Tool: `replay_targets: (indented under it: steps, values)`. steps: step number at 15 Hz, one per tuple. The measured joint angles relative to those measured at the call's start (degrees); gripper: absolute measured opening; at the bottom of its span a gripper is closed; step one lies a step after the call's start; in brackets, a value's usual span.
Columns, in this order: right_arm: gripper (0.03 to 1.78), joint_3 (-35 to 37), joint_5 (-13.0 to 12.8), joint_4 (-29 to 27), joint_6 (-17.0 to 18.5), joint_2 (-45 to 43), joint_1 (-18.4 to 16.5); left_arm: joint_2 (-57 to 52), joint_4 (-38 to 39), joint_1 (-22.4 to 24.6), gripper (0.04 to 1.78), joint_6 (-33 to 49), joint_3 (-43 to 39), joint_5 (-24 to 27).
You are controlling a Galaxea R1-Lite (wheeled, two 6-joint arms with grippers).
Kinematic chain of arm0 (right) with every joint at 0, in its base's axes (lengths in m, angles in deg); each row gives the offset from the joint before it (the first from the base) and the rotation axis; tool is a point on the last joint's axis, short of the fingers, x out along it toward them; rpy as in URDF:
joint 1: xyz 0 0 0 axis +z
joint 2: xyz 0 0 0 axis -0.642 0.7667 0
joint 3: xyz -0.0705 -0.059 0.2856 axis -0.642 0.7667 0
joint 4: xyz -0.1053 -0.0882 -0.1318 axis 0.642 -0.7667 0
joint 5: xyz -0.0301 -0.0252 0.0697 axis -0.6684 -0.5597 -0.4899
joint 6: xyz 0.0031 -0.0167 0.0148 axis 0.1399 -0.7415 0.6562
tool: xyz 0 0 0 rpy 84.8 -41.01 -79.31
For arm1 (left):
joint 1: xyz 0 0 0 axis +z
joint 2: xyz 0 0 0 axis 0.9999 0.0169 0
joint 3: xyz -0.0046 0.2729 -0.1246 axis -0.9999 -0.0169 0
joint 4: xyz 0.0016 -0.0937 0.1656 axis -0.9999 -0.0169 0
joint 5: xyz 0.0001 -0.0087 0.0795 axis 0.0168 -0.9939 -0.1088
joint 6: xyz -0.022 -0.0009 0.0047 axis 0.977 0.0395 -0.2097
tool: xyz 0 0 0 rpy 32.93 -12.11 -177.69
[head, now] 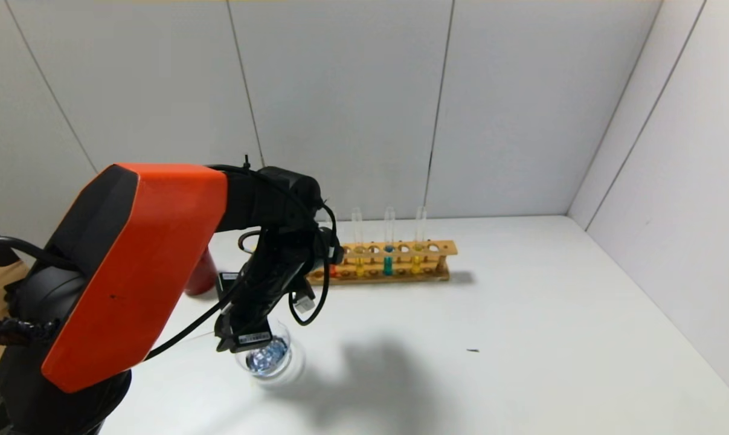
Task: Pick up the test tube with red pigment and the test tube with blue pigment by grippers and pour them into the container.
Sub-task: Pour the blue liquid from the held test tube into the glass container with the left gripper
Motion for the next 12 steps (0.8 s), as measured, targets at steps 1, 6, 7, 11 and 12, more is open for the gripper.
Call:
replay_targets:
  steps: [1,6,7,11,12]
  values:
    - [1.71,0.0,0.0,0.0,0.0,0.0,0.0,0.3,0.0,-0.2,0.31,0.0,0.0,0.0]
    - [1.71,0.0,0.0,0.0,0.0,0.0,0.0,1.9,0.0,-0.8,0.31,0.2,0.0,-1.2]
    - [1.71,0.0,0.0,0.0,0.0,0.0,0.0,2.3,0.0,-1.0,0.31,0.2,0.0,-2.3]
    - [1.71,0.0,0.0,0.0,0.0,0.0,0.0,3.3,0.0,-1.1,0.31,0.8,0.1,-3.3]
    - [1.71,0.0,0.0,0.0,0.0,0.0,0.0,3.3,0.0,-1.1,0.31,0.5,0.2,-3.3]
